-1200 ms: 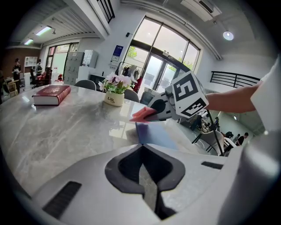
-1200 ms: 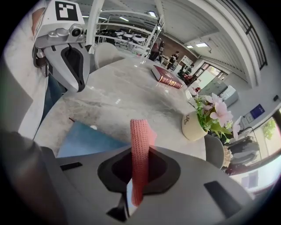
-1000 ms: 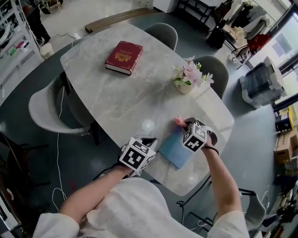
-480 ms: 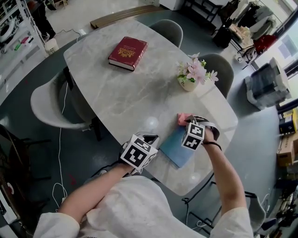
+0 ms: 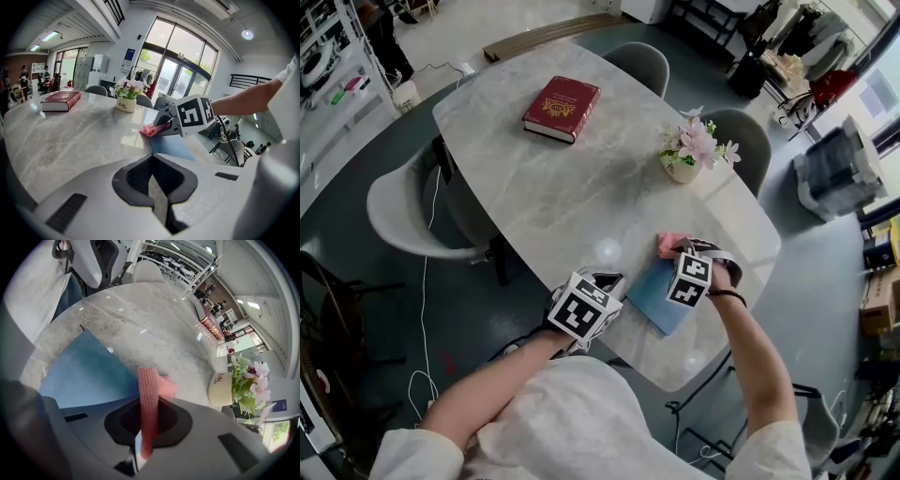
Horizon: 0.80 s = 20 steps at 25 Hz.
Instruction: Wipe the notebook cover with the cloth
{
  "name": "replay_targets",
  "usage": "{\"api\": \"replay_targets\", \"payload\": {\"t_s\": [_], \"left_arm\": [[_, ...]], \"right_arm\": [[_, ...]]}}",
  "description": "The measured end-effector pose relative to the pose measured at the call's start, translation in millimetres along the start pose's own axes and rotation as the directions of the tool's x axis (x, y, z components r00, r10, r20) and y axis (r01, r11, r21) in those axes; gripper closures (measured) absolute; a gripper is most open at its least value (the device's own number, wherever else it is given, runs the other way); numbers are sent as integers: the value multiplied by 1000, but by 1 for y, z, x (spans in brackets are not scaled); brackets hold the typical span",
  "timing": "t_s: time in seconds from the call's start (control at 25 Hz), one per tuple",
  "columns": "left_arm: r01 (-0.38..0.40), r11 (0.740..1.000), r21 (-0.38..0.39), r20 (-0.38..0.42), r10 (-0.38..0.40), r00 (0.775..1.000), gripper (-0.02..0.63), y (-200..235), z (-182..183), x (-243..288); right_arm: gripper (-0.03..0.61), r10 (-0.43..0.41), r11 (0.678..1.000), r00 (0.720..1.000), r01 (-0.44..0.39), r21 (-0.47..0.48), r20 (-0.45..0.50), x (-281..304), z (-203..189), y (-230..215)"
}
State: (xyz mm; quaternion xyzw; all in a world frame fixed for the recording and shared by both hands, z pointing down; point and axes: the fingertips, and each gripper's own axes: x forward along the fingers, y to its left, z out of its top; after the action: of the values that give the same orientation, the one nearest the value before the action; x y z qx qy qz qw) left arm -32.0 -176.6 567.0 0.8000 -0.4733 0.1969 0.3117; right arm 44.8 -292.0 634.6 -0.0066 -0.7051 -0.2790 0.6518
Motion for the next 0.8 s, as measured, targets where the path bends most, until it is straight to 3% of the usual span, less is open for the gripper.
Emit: {"api": "replay_targets", "payload": {"t_s": [0.8], "left_arm": [[52,998,24,2,-52,999,607,-18,-8,-12]], "right_arm": [[563,5,999,1000,-5,-31,-5,-18,28,40]]}}
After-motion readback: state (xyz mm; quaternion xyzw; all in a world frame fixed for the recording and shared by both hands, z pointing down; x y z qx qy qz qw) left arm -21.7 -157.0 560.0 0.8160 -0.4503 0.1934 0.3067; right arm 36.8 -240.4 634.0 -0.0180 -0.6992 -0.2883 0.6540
